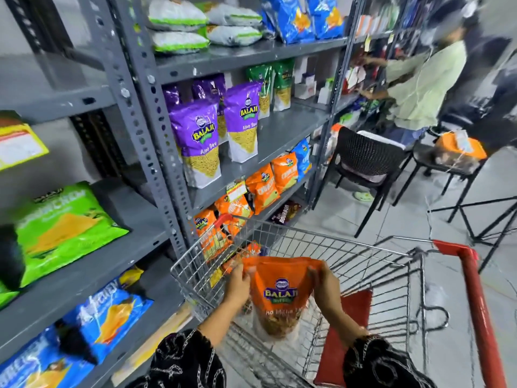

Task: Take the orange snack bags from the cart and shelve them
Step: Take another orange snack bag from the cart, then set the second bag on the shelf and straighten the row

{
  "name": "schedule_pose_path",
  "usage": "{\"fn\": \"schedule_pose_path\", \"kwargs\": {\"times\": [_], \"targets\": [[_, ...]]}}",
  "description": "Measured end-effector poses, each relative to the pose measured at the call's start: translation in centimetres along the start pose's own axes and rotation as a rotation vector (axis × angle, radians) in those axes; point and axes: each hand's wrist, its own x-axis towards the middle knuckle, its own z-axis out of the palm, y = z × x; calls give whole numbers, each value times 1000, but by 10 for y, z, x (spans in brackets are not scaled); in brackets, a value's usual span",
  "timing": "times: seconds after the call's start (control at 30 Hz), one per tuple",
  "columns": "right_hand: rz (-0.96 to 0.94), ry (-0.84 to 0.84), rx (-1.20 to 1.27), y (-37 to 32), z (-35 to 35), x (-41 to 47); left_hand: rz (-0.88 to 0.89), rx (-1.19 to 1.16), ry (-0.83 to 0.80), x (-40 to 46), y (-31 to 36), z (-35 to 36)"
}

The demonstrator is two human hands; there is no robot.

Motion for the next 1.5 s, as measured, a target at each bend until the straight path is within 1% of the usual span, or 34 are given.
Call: {"fn": "schedule_pose_path", "kwargs": {"times": [0.07, 0.13, 0.23, 0.3, 0.4, 0.43, 0.53, 0.7, 0.8, 0.87, 1.07, 1.13, 1.27, 1.5], "targets": [[-20, 75, 93, -33, -2, -5, 98, -41, 97, -8, 20, -18], [-78, 156, 161, -73, -3, -7, 202, -86, 196, -18, 44, -45], [-217, 275, 270, -143, -8, -7, 339, -215, 358, -28, 83, -96], [-310, 323, 347, -200, -12, -11, 429, -267, 468, -38, 108, -139], [-448, 408, 421, -281, -17, -22, 637, -354, 630, -62, 145, -201], [-496, 435, 457, -309, -17, -27, 691, -357, 683, -71, 157, -222], [-637, 476, 582, -387, -19, -44, 746, -312, 849, -98, 189, -287], [-809, 533, 724, -505, -17, -67, 932, -251, 1122, -139, 239, -389], [-868, 539, 759, -565, -14, -70, 981, -195, 1246, -150, 262, -440], [-906, 495, 803, -602, -7, -66, 1004, -170, 1296, -151, 274, -471], [-957, 465, 877, -686, 27, -37, 1006, -40, 1431, -128, 298, -542], [-970, 457, 881, -705, 42, -21, 972, -9, 1457, -111, 301, -560], [-984, 355, 871, -729, 79, 9, 907, 9, 1418, -70, 292, -592], [-961, 248, 881, -751, 129, 53, 827, 65, 1392, -16, 276, -623]]}}
